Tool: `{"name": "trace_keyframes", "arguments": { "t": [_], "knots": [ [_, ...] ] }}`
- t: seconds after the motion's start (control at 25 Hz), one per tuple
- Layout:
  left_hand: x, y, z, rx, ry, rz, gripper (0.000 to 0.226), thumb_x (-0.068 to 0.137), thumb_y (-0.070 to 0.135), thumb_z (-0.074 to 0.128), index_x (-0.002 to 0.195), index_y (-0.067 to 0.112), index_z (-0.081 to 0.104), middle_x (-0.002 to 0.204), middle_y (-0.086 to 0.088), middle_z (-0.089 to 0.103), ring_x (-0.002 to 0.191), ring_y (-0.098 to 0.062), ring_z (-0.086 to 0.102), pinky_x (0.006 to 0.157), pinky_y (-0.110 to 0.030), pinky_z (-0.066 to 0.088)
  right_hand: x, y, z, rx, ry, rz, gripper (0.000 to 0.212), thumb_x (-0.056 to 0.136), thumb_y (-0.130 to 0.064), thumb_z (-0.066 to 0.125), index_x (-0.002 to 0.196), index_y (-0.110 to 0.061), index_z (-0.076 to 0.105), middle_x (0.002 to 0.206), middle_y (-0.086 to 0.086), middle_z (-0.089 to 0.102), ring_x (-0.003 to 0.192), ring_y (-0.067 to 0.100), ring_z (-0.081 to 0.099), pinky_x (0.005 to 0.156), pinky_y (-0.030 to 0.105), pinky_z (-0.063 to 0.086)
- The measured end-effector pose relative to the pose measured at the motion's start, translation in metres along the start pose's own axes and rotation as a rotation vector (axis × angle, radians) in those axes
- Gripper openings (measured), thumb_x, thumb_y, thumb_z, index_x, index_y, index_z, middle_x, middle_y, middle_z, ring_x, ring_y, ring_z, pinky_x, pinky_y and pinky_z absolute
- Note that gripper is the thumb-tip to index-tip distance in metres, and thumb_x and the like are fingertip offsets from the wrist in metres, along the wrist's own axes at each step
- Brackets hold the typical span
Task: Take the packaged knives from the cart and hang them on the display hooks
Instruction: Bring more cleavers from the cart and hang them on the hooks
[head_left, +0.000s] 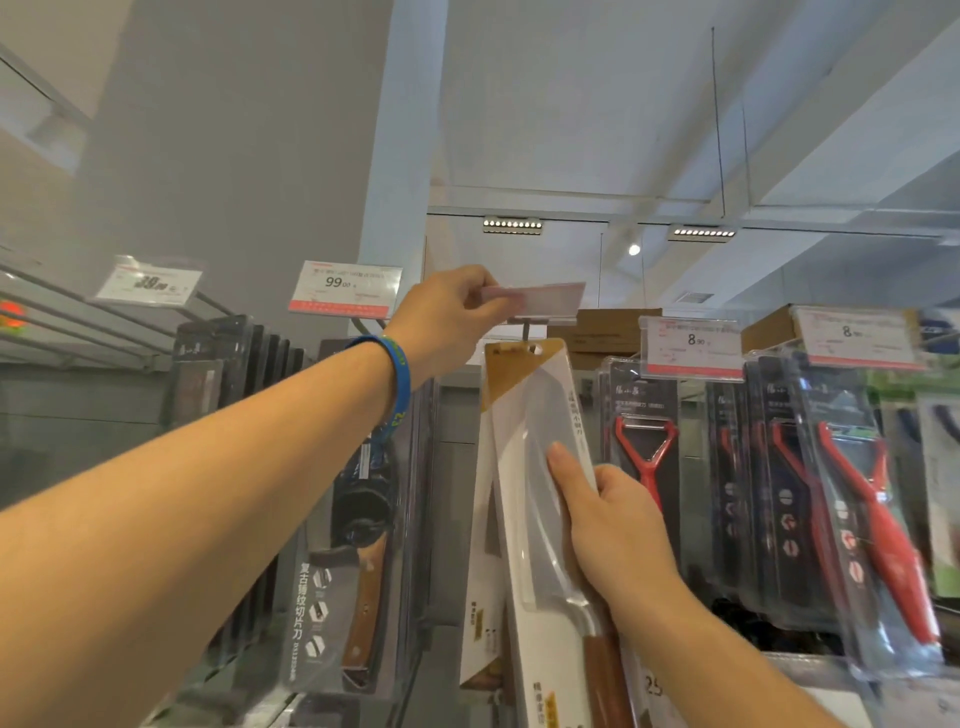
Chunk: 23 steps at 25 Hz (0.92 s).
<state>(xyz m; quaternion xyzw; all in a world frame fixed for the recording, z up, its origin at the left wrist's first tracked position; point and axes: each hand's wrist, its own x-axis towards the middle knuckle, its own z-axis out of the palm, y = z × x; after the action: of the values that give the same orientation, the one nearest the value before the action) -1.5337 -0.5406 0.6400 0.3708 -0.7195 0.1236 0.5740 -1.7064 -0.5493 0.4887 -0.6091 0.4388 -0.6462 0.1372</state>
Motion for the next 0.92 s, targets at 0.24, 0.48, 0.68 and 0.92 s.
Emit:
{"name": "trace_keyframes", "arguments": {
  "t": [0.24, 0.48, 0.68, 0.92],
  "knots": [
    [-0.005, -0.001, 0.002, -0.032, -0.002, -0.005, 0.028, 0.094, 0.05, 0.059, 0.092, 0.022, 0.064, 0.066, 0.01, 0.054, 0.056, -0.006, 0.045, 0.036, -0.006, 0.029, -0.001, 0.003, 0.018, -0.071, -0.025, -0.008, 0.059, 0.092, -0.073, 0.046, 0.088, -0.015, 0.062, 0.087, 0.005, 0.069, 0.081, 0.022, 0.067, 0.08, 0.046, 0.057],
    [-0.005, -0.006, 0.005, -0.051, 0.031, 0.016, 0.031, 0.092, 0.051, 0.063, 0.086, 0.02, 0.065, 0.062, 0.01, 0.052, 0.052, -0.007, 0.043, 0.036, -0.007, 0.027, 0.006, 0.008, 0.0, -0.004, -0.02, 0.049, 0.052, 0.092, -0.071, 0.048, 0.092, -0.022, 0.064, 0.088, -0.002, 0.072, 0.081, 0.016, 0.071, 0.08, 0.042, 0.061],
    [-0.01, -0.009, 0.011, -0.063, 0.078, 0.031, 0.034, 0.089, 0.053, 0.064, 0.091, 0.019, 0.069, 0.072, 0.004, 0.06, 0.06, -0.01, 0.049, 0.048, -0.016, 0.036, 0.007, 0.0, 0.01, -0.069, -0.089, 0.061, 0.056, 0.091, -0.076, 0.044, 0.095, -0.023, 0.061, 0.094, 0.0, 0.07, 0.088, 0.02, 0.069, 0.085, 0.045, 0.058],
    [-0.014, -0.015, 0.012, -0.077, 0.081, 0.052, 0.028, 0.088, 0.051, 0.066, 0.088, 0.024, 0.069, 0.068, 0.01, 0.059, 0.059, -0.006, 0.048, 0.048, -0.012, 0.035, 0.009, 0.007, 0.002, -0.031, -0.039, 0.075, 0.055, 0.092, -0.073, 0.045, 0.091, -0.021, 0.063, 0.087, -0.002, 0.07, 0.078, 0.014, 0.067, 0.063, 0.03, 0.051]
  ]
}}
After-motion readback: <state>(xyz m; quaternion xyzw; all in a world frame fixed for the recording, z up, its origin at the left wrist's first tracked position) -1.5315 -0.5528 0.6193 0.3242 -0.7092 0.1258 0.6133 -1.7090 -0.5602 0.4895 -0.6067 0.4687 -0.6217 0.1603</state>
